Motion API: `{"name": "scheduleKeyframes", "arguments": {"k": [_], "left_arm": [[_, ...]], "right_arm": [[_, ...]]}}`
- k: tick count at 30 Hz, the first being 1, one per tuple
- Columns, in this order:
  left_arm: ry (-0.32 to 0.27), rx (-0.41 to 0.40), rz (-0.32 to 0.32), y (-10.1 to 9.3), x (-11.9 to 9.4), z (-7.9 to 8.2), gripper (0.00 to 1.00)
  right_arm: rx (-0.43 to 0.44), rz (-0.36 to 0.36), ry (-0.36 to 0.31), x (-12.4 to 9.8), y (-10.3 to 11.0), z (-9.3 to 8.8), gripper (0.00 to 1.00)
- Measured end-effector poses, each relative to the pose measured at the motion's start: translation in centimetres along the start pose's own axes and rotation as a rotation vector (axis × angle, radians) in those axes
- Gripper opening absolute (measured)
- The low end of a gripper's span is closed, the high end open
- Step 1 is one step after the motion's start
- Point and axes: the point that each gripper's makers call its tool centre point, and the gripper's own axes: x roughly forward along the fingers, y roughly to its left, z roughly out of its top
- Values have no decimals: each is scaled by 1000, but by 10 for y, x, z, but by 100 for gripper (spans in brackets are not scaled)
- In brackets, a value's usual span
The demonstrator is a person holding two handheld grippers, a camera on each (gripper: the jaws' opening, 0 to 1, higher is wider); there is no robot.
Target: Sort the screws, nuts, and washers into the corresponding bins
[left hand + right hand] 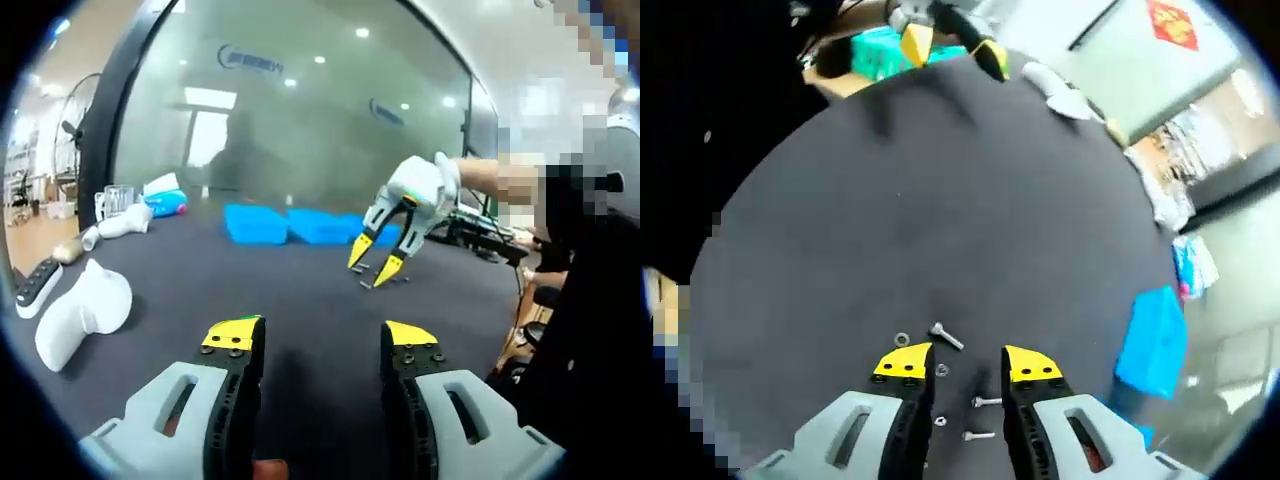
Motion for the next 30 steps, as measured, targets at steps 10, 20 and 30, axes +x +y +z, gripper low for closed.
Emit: {"name": "scheduleKeyframes", "arguments": {"k": [10, 20, 30], "left_arm": [[-9, -20, 18, 11, 1, -3, 45], [-13, -43, 14, 12, 1, -6, 45], [-14, -52, 5, 8, 2, -6, 45]], "right_arm": [[-141, 153, 22, 7, 8, 5, 16], [-25, 265, 9, 9, 15, 3, 7], [171, 267, -9, 9, 16, 0, 1]]}}
